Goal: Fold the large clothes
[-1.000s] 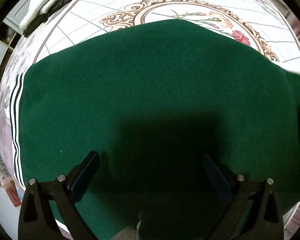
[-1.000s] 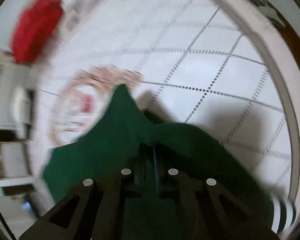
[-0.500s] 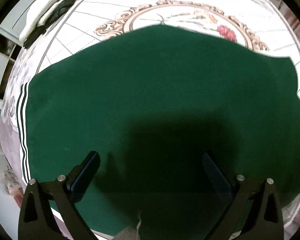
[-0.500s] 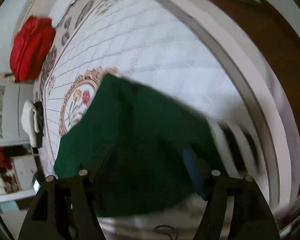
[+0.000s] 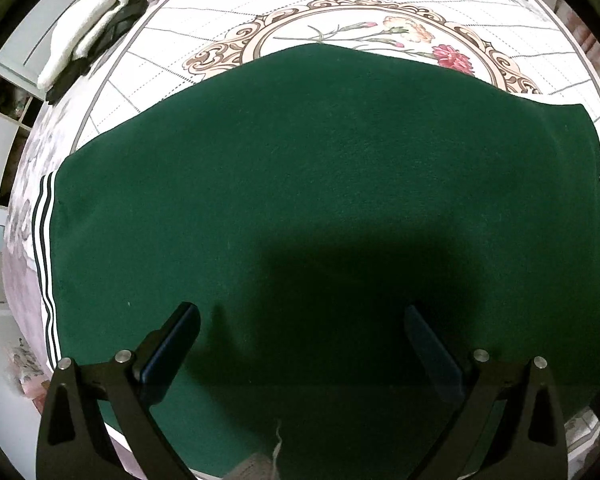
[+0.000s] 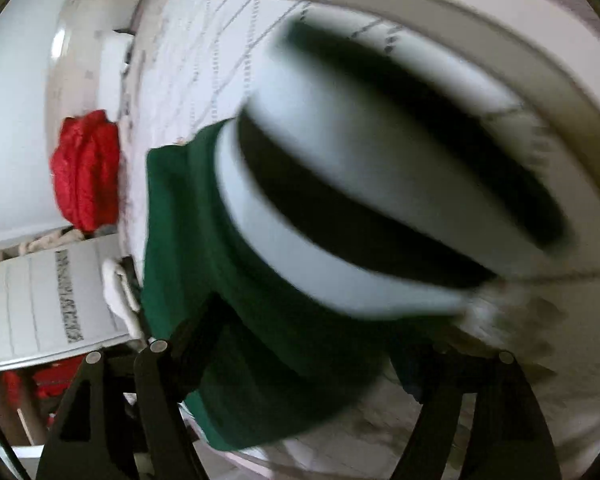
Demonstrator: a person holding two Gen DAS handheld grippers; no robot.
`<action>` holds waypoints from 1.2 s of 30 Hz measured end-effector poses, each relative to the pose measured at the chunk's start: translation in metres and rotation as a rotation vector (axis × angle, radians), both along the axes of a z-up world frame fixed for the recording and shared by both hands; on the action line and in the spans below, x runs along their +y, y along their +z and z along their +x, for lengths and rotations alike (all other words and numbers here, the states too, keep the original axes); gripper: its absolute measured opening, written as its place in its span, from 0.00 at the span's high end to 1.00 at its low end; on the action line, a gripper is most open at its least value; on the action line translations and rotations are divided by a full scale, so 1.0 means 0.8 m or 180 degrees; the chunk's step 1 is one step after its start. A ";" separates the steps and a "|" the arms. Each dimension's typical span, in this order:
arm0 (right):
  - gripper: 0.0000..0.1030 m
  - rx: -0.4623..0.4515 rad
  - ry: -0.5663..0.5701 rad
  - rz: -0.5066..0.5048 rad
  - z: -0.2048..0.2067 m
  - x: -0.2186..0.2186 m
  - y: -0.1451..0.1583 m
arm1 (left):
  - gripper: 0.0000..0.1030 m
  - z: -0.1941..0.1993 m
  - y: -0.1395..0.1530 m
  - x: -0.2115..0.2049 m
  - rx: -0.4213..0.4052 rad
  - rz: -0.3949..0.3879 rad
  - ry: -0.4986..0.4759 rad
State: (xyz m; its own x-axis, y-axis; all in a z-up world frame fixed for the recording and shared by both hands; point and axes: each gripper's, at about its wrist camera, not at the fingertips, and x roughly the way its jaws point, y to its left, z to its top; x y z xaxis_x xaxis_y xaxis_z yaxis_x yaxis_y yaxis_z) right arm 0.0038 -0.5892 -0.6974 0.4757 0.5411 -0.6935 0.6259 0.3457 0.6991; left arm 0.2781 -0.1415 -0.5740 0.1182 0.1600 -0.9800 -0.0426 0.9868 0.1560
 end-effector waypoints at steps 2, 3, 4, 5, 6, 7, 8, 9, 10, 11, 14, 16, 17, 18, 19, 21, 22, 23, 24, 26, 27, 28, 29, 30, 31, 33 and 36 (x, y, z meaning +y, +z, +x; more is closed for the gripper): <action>0.23 -0.0087 -0.0011 0.0040 0.017 0.011 -0.009 | 0.00 0.000 0.000 0.000 0.0010 -0.0025 0.0012; 0.23 -0.0142 -0.0023 0.0063 0.025 0.017 -0.010 | 0.00 0.000 0.000 0.001 0.0011 -0.0041 0.0022; 0.23 -0.0195 -0.0037 0.0094 0.031 0.023 -0.012 | 0.00 0.001 0.000 0.003 0.0010 -0.0056 0.0027; 0.32 -0.0242 -0.0066 0.0157 0.036 0.028 -0.013 | 0.00 0.001 -0.001 0.004 0.0005 -0.0080 0.0042; 0.52 -0.0301 -0.0097 0.0247 0.041 0.032 -0.015 | 0.00 0.002 -0.001 0.005 -0.0008 -0.0096 0.0052; 0.59 -0.0384 -0.0162 0.0436 0.045 0.036 -0.015 | 0.00 0.004 -0.001 0.007 -0.0026 -0.0109 0.0062; 0.62 -0.0489 -0.0223 0.0567 0.047 0.039 -0.012 | 0.00 0.006 -0.003 0.008 -0.0024 -0.0120 0.0067; 0.64 -0.0659 -0.0265 0.0724 0.049 0.040 -0.006 | 0.00 0.009 -0.004 0.010 -0.0013 -0.0141 0.0079; 0.64 -0.0828 -0.0219 0.0802 0.057 0.044 0.001 | 0.00 0.011 -0.005 0.012 0.0001 -0.0176 0.0102; 0.60 -0.0868 -0.0161 0.0770 0.062 0.046 0.004 | 0.00 0.013 -0.007 0.014 0.0022 -0.0224 0.0134; 0.19 -0.0663 -0.0062 0.0511 0.082 0.046 -0.017 | 0.00 0.015 -0.012 0.020 0.0098 -0.0383 0.0226; 0.19 -0.0629 -0.0158 0.0593 0.095 0.048 -0.043 | 0.00 0.014 -0.013 0.023 0.0096 -0.0451 0.0270; 0.21 -0.0690 -0.0145 0.0627 0.103 0.053 -0.045 | 0.00 0.014 -0.013 0.025 0.0078 -0.0479 0.0301; 0.40 -0.0698 -0.0077 0.0590 0.115 0.060 -0.041 | 0.00 0.015 -0.013 0.027 0.0068 -0.0490 0.0317; 0.59 -0.0720 -0.0018 0.0535 0.125 0.067 -0.034 | 0.00 0.016 -0.013 0.028 0.0060 -0.0493 0.0330; 0.76 -0.0787 -0.0086 0.0492 0.130 0.074 -0.014 | 0.00 0.020 -0.014 0.029 0.0082 -0.0529 0.0311; 0.76 -0.0877 -0.0123 0.0460 0.129 0.076 0.009 | 0.00 0.021 -0.014 0.028 0.0074 -0.0545 0.0293; 0.77 -0.0945 -0.0111 0.0419 0.128 0.079 0.029 | 0.00 0.021 -0.014 0.028 0.0071 -0.0562 0.0273; 0.77 -0.1041 -0.0060 0.0320 0.127 0.087 0.059 | 0.00 0.021 -0.015 0.027 0.0083 -0.0587 0.0252; 0.77 -0.1176 0.0129 0.0221 0.128 0.105 0.092 | 0.00 0.021 -0.016 0.023 0.0091 -0.0565 0.0226; 0.77 -0.1245 0.0301 0.0071 0.132 0.118 0.108 | 0.00 0.021 -0.017 0.022 0.0091 -0.0546 0.0207; 0.75 -0.1343 0.0591 -0.0223 0.140 0.135 0.121 | 0.00 0.021 -0.019 0.022 0.0099 -0.0557 0.0209; 0.66 -0.1353 0.0698 -0.0324 0.145 0.141 0.120 | 0.00 0.020 -0.020 0.023 0.0112 -0.0585 0.0229; 0.49 -0.1211 0.0750 -0.0354 0.156 0.142 0.100 | 0.00 0.020 -0.021 0.024 0.0126 -0.0620 0.0242; 0.36 -0.1067 0.0666 -0.0272 0.162 0.137 0.077 | 0.00 0.021 -0.022 0.025 0.0133 -0.0642 0.0239; 0.15 -0.0738 0.0409 -0.0017 0.172 0.120 0.019 | 0.00 0.021 -0.021 0.023 0.0136 -0.0643 0.0214; 0.15 -0.0676 -0.0004 0.0411 0.177 0.104 -0.043 | 0.00 0.020 -0.022 0.020 0.0120 -0.0658 0.0214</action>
State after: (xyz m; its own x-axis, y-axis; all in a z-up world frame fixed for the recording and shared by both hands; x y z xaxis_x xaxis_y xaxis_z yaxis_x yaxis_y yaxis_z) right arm 0.1451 -0.5057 -0.7318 0.6041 0.6181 -0.5029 0.4607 0.2441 0.8533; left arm 0.2937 -0.1258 -0.5919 0.0765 -0.0385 -0.9963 -0.1075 0.9931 -0.0466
